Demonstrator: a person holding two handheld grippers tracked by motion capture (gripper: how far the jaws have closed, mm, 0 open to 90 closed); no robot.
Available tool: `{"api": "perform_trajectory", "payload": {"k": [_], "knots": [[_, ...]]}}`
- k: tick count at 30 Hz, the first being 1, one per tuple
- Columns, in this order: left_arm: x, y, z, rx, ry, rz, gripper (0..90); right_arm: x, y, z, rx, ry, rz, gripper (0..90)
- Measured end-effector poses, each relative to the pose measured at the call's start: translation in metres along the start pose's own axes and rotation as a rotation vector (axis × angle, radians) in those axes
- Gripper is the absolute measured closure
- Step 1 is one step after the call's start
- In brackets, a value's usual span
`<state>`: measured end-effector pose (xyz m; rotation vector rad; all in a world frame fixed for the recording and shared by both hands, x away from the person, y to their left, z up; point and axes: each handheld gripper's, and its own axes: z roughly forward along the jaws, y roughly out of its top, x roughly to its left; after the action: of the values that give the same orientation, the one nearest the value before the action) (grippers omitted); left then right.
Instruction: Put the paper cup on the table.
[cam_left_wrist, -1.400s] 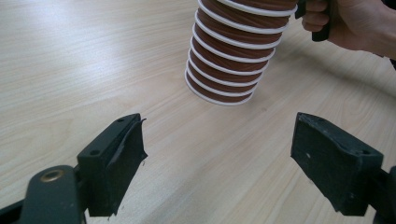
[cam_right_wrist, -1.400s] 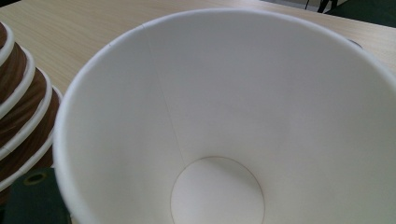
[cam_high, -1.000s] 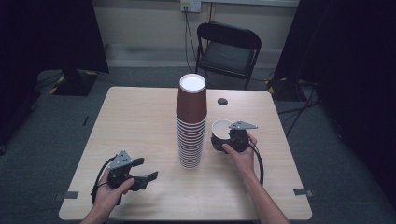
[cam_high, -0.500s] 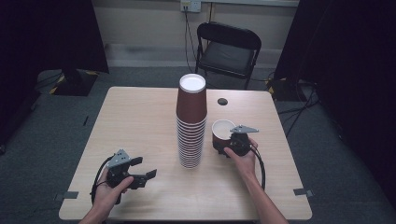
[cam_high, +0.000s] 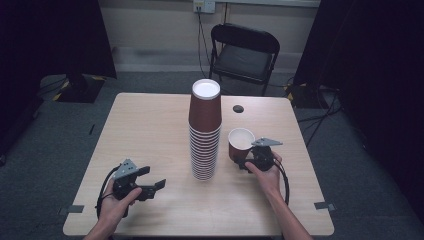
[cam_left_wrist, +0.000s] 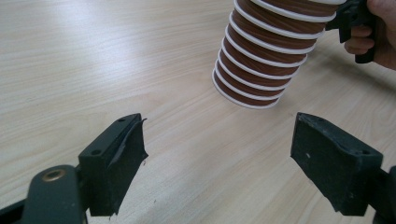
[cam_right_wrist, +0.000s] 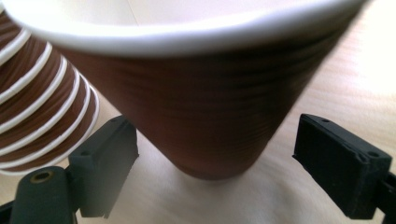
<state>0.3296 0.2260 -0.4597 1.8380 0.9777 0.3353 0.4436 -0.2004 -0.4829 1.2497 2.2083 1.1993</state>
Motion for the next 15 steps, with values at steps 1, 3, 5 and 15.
{"api": "perform_trajectory", "payload": {"k": [1, 3, 5, 15], "knots": [[0.0, 0.0, 0.0, -0.001, 0.0, 0.003, 17.4, 0.0, -0.001, -0.001, -0.001, 0.0, 0.005, 13.3], [0.0, 0.001, -0.001, -0.005, 0.002, 0.001, 17.4, -0.001, -0.001, -0.004, -0.003, -0.003, 0.006, 13.3], [0.0, 0.001, -0.001, -0.007, 0.003, 0.002, 17.4, 0.0, -0.001, -0.007, 0.001, -0.004, 0.006, 13.5], [0.001, 0.004, -0.003, -0.032, 0.002, 0.029, 17.9, -0.004, 0.001, -0.033, -0.051, 0.002, 0.037, 13.9]]}}
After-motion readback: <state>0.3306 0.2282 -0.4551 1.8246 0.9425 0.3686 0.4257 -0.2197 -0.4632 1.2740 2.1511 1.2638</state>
